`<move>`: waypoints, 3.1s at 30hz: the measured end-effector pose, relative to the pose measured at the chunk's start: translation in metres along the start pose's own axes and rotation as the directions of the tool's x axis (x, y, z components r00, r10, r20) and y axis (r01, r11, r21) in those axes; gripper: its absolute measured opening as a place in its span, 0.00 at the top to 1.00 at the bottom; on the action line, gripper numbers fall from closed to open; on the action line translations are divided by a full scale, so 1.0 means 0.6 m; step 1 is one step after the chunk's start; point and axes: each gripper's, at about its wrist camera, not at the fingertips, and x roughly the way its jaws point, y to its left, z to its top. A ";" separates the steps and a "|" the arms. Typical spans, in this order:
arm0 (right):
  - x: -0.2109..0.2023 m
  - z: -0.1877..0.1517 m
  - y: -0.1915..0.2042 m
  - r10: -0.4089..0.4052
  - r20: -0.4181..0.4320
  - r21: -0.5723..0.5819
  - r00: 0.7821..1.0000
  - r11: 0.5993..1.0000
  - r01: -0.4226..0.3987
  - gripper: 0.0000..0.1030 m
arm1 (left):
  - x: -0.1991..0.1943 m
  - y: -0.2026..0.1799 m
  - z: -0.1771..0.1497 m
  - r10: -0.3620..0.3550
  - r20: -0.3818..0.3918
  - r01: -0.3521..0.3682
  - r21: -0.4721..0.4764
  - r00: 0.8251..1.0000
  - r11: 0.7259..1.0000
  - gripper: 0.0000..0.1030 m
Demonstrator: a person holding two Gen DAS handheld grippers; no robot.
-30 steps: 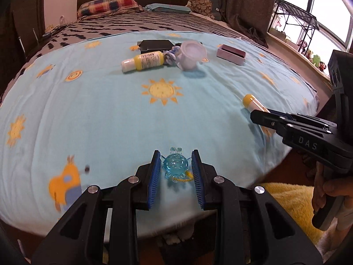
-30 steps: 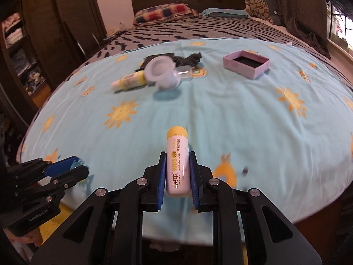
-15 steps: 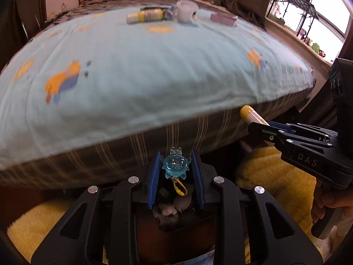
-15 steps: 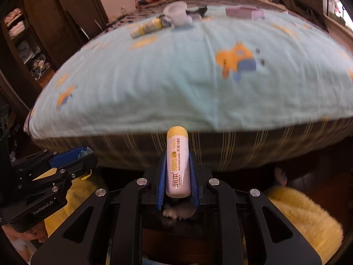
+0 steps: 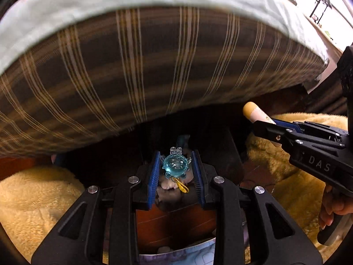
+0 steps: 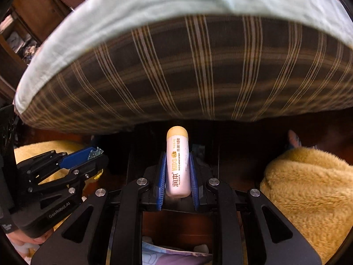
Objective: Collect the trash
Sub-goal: 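Lower both tools to the bin and release the teether and tube, then grasp the yellow-white bottle with the left tool while the right tool grasps the white cup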
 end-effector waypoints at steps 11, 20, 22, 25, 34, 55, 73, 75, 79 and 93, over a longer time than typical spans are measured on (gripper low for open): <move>0.037 0.012 -0.019 0.001 -0.060 0.031 0.998 1.000 0.001 0.79 | 0.042 -0.009 -0.004 -0.012 -0.069 0.012 0.003 0.998 1.000 0.73; 0.025 0.040 -0.042 -0.012 -0.042 0.064 0.999 0.998 0.015 0.66 | 0.041 0.011 0.001 0.011 -0.078 -0.013 -0.023 0.997 1.000 0.63; 0.015 0.045 -0.044 -0.011 -0.028 0.070 1.000 0.998 0.013 0.63 | 0.031 0.011 0.004 0.022 -0.065 -0.023 -0.018 0.998 1.000 0.57; -0.006 0.052 -0.043 -0.009 0.005 0.071 1.000 0.997 0.009 0.54 | 0.006 0.008 0.013 0.036 -0.029 -0.037 -0.006 0.999 0.999 0.49; -0.128 0.108 -0.033 -0.029 0.193 0.031 0.981 0.999 0.024 0.36 | -0.104 0.000 0.070 0.046 0.132 -0.048 0.016 0.990 0.999 0.27; -0.193 0.308 0.002 -0.034 0.358 -0.078 0.933 0.995 0.067 0.30 | -0.192 0.023 0.271 0.098 0.312 -0.117 0.040 0.945 0.992 0.20; -0.100 0.490 0.038 -0.020 0.345 -0.104 0.939 0.993 0.059 0.32 | -0.102 0.093 0.445 0.133 0.295 -0.154 0.051 0.946 0.987 0.20; -0.084 0.499 0.040 -0.028 0.333 -0.104 0.942 0.992 0.066 0.32 | -0.091 0.099 0.460 0.132 0.289 -0.153 0.054 0.948 0.987 0.20; -0.063 0.514 0.036 -0.043 0.331 -0.094 0.943 0.992 0.079 0.39 | -0.066 0.105 0.490 0.120 0.276 -0.145 0.069 0.953 0.987 0.21; -0.088 0.530 -0.022 -0.059 0.385 -0.050 0.921 0.995 0.085 0.53 | -0.020 0.075 0.556 0.012 0.254 -0.061 0.188 0.967 0.980 0.25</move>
